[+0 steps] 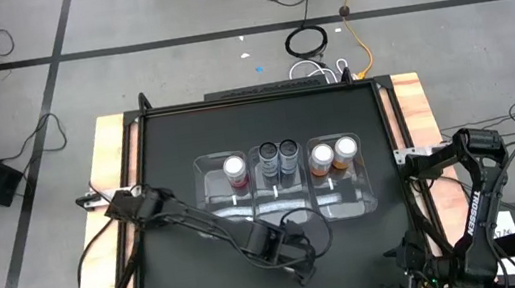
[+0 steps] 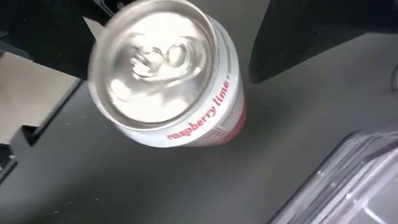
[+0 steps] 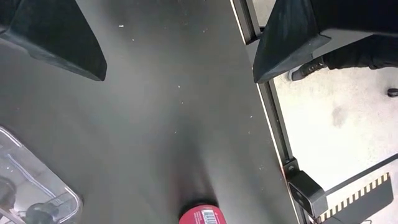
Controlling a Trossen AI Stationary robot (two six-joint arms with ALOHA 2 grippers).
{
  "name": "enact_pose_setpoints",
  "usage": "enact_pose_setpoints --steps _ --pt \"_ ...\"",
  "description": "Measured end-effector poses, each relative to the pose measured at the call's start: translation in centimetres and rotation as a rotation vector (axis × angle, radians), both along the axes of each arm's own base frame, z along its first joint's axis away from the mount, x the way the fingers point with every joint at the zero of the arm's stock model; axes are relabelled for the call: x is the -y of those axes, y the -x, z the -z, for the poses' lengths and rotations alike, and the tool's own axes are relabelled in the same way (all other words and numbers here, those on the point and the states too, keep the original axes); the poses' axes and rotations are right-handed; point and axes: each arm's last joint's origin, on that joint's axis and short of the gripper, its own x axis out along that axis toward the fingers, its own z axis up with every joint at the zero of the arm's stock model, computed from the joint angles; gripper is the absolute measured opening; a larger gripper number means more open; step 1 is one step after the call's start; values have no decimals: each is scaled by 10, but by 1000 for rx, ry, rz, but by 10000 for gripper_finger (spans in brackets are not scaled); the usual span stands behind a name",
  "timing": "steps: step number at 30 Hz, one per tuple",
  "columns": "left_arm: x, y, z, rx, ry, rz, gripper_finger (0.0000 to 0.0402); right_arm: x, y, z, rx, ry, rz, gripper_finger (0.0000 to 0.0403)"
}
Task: Sort soda cans
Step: Put the pink-white soda can into the left transparent bin
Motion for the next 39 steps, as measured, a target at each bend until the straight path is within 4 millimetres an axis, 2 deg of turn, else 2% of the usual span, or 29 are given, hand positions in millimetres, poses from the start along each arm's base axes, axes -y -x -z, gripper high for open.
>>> enact_pose_setpoints --steps 11,27,39 --pt "-1 -9 28 -52 -25 -9 400 0 0 0 0 3 -3 398" --pt "-6 -11 30 -53 -40 -24 399 0 0 0 -1 10 -11 398" --pt "-5 -10 30 -55 -46 -22 317 0 0 0 -2 15 -16 398"
